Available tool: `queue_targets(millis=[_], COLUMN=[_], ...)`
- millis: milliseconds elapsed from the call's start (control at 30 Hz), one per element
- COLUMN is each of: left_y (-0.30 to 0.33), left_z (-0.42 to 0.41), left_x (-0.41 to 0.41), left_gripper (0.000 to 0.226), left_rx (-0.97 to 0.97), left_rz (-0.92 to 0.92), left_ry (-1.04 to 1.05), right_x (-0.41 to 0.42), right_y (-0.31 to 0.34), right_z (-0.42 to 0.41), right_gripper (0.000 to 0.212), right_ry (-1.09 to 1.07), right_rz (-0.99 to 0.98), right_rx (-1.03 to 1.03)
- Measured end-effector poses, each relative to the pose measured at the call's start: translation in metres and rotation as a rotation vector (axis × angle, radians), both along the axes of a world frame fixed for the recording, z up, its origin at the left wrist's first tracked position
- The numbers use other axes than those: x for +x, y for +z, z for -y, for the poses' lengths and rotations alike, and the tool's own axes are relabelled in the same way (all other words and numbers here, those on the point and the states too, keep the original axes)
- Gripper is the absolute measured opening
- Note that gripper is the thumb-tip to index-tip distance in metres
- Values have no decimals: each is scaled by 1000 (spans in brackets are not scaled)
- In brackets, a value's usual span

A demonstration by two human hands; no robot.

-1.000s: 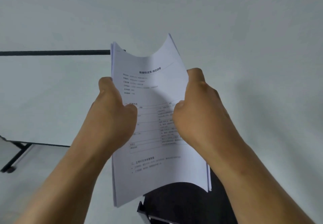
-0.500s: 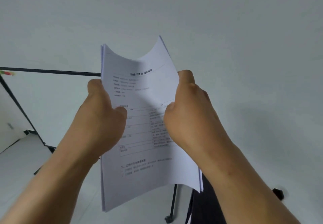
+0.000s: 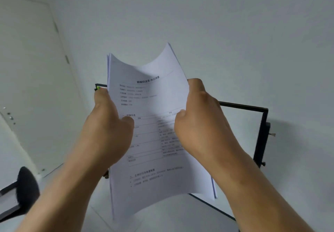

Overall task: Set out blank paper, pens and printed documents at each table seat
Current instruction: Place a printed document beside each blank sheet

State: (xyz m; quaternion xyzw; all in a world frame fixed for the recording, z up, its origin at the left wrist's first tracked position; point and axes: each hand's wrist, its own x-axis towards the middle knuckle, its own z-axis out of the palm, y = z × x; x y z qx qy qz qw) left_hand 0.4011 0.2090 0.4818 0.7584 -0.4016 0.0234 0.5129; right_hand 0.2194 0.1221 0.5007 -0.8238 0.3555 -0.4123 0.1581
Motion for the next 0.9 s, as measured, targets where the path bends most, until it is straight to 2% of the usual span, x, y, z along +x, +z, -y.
queue_targets(millis=[100,267,367,533,600,733,900], left_y=[9,20,29,45,49,51,47], left_z=[-7,-1,7,15,15,16,15], left_x=[27,77,100,139,154,182,230], left_gripper=[32,34,37,38,31,18,21], left_rx=[-7,-50,-108,-279,-314,-309,-300], left_rz=[28,34,35,-69,-73,-89,-112], left_ry=[75,212,279,356,402,432,464], right_x=[35,102,138,198,220,265,331], right_y=[2,4,13,25,28,29,28], right_z=[11,48,73,118,129,139,140], right_gripper=[35,54,48,27,21,24,34], right_ry=[86,313,478,707,790,894,952], right_rz=[30,114,234,384,405,440,395], right_rx=[-11,20,102,387,490,583,620])
